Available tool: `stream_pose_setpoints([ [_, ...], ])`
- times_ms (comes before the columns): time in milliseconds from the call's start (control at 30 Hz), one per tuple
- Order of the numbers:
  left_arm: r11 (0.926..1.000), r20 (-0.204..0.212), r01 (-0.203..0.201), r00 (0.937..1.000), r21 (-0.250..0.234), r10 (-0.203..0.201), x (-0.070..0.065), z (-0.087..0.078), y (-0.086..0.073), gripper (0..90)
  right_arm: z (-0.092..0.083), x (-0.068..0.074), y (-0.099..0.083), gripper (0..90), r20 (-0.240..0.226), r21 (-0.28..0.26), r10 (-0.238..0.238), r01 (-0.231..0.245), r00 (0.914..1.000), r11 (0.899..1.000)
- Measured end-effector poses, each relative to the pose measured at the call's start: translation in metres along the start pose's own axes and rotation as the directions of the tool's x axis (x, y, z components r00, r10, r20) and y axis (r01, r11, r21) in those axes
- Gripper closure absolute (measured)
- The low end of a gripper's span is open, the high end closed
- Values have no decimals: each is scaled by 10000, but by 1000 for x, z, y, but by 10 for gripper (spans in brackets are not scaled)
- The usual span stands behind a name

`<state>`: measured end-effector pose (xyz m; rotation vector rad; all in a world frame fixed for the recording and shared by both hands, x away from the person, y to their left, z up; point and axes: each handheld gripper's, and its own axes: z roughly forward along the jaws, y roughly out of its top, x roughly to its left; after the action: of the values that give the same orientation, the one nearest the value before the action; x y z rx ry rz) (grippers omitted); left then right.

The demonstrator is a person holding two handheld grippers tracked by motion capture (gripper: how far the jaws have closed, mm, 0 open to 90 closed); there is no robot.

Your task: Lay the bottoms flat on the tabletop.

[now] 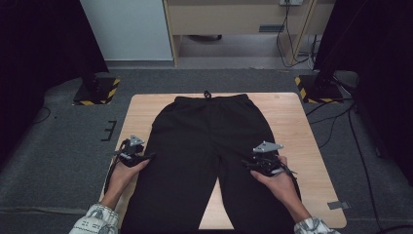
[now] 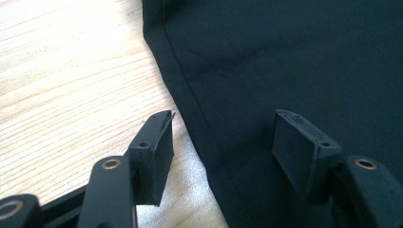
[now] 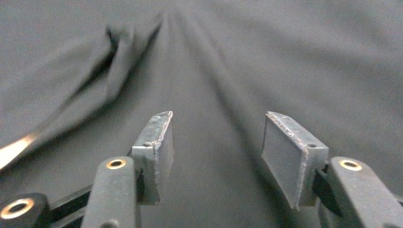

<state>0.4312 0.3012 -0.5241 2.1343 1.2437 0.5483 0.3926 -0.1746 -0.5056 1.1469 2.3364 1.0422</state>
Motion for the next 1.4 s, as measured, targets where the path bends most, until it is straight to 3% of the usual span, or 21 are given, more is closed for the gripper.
stream_pose_setpoints([
  [100, 10000, 26, 42, 10000, -35, -42, 0, 0, -1, 383, 5, 6, -10, 406, -27, 52, -167, 167, 9999, 9998],
  [200, 10000, 25, 3, 10000, -2, -3, 0, 0, -1, 384, 3, -5, -5, 383, 22, -266, 131, -131, 9999, 9996],
  [400, 9998, 57, 140, 9999, -139, -139, -1, 2, -1, 380, 2, -64, 16, 340, 662, -315, 1085, -1066, 9919, 9938],
  [500, 9995, 120, 227, 9997, -207, -225, -2, 3, -1, 378, 8, -92, 15, 390, 974, -39, 1587, -1591, 9825, 9873],
  [633, 9993, 180, 310, 9994, -228, -306, 0, 3, -1, 374, 21, -117, 6, 438, 1457, 268, 2044, -2104, 9680, 9772],
  [700, 9992, 207, 325, 9993, -251, -320, 0, 3, -1, 374, 27, -123, 2, 454, 1581, 452, 2086, -2181, 9651, 9749],
  [800, 9991, 236, 317, 9992, -284, -310, 0, 3, -2, 374, 30, -125, 1, 553, 1617, 307, 2097, -2173, 9643, 9756],
  [900, 9990, 241, 328, 9992, -310, -321, 0, 3, -2, 375, 30, -122, 2, 723, 1667, 415, 1694, -1785, 9714, 9831],
  [1000, 9992, 187, 260, 9995, -292, -255, 0, 3, -2, 375, 30, -123, 3, 888, 1414, 477, 1819, -1902, 9731, 9806],
  [1133, 9994, 104, 187, 9998, -289, -184, -1, 3, -1, 378, 30, -129, 5, 900, 1640, 530, 1873, -1982, 9685, 9787],
  [1333, 9987, 117, 318, 9994, -390, -313, 1, 5, 0, 372, 34, -146, 9, 887, 1792, 199, 2474, -2549, 9522, 9668],
  [1367, 9987, 101, 303, 9995, -406, -299, 1, 4, 0, 361, 34, -145, 10, 836, 1760, 164, 2455, -2522, 9533, 9675],
  [1400, 9986, 99, 299, 9995, -438, -295, 2, 2, 0, 350, 34, -144, 10, 728, 1727, 143, 2504, -2566, 9526, 9664],
])
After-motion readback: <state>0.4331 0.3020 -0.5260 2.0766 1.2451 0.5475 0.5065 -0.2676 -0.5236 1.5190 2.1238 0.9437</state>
